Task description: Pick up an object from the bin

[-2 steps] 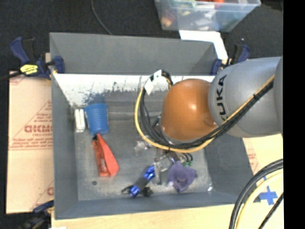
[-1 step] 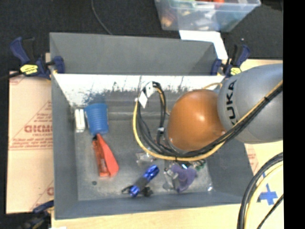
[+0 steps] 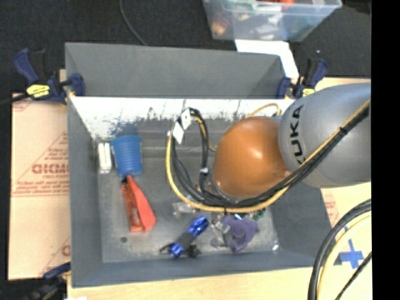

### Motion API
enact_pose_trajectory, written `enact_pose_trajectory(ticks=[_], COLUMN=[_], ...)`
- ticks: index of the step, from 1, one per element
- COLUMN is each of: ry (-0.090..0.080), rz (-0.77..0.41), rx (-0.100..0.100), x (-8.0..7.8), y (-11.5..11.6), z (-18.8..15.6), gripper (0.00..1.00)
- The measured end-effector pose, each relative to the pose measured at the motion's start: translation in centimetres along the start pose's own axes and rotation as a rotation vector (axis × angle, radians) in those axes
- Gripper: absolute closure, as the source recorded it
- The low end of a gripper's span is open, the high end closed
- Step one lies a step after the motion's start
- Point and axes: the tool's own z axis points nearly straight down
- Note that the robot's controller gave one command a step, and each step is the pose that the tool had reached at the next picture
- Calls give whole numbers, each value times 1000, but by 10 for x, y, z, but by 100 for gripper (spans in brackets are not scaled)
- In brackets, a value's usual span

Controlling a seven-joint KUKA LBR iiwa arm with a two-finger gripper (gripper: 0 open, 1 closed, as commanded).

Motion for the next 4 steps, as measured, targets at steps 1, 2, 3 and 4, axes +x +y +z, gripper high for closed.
enact_pose_trajectory(ticks=[1,2,3,4], ry=[-11,-6,-6,2], rz=[163,-247,-246,-247], rx=[4,4,4,-5], x=[6,12,12,15], y=[3,15,15,18], z=[46,47,47,28], gripper=[0,100,100,100])
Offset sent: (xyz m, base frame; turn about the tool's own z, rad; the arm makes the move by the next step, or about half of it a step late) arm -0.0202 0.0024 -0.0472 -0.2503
